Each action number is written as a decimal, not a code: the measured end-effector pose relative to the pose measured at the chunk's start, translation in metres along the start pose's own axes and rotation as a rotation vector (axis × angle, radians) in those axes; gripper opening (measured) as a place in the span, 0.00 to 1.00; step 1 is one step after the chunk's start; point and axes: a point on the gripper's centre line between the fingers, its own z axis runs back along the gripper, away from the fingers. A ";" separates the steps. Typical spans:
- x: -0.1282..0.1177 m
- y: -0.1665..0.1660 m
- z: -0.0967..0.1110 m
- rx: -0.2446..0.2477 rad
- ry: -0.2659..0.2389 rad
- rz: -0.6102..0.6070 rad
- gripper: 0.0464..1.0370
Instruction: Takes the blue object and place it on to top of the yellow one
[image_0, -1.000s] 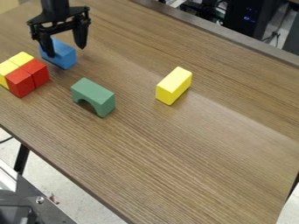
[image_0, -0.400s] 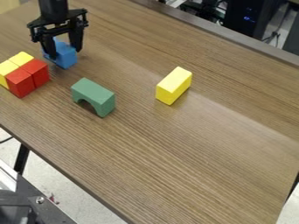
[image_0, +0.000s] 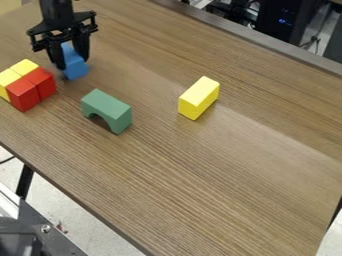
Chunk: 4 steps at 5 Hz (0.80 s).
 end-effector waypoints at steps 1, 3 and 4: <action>-0.009 -0.002 0.017 -0.041 0.022 0.004 0.51; -0.047 -0.011 0.062 -0.155 0.074 0.008 0.51; -0.074 -0.020 0.073 -0.161 0.084 0.041 0.51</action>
